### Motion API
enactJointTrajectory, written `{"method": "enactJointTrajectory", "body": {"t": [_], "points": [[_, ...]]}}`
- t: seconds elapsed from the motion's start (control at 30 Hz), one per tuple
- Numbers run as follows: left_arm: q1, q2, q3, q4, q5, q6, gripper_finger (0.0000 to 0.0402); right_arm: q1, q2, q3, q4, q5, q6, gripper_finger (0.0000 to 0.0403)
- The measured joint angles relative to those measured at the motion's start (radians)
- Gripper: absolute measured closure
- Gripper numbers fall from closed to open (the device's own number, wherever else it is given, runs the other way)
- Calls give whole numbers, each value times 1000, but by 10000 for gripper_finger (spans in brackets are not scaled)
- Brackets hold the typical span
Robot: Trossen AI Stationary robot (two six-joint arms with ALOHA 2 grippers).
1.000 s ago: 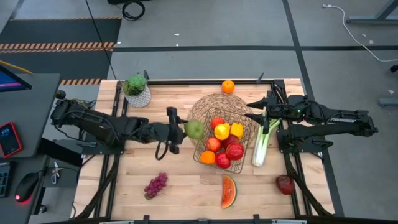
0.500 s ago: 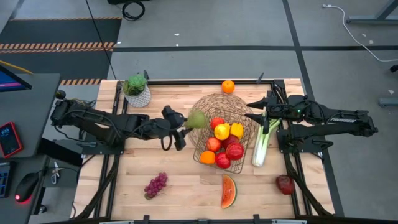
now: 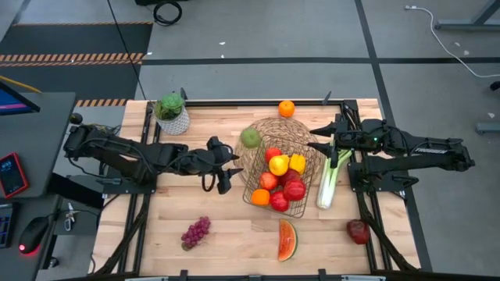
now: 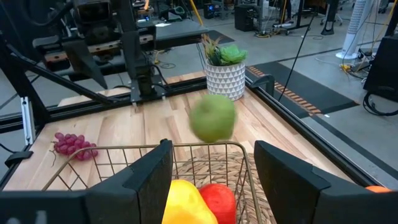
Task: Build produce basket
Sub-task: Put the green pear into the wire basket
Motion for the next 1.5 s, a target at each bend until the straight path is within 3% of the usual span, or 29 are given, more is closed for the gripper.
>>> {"method": "enactJointTrajectory", "body": {"t": [0.23,0.6,0.8,1.1,1.37,1.5], "points": [[63,102,-2,-293,-30,-26,206,0,0,0,0,0,0,172],[141,273,-1,-425,-39,133,214,0,0,0,18,0,0,172],[208,252,0,-436,-99,161,240,0,0,0,24,0,0,172],[353,241,-1,-443,-102,197,264,0,2,0,41,0,0,172],[413,241,-1,-501,-98,291,252,0,2,0,46,0,0,172],[431,241,-1,-524,-17,266,223,0,3,0,46,0,0,172]]}}
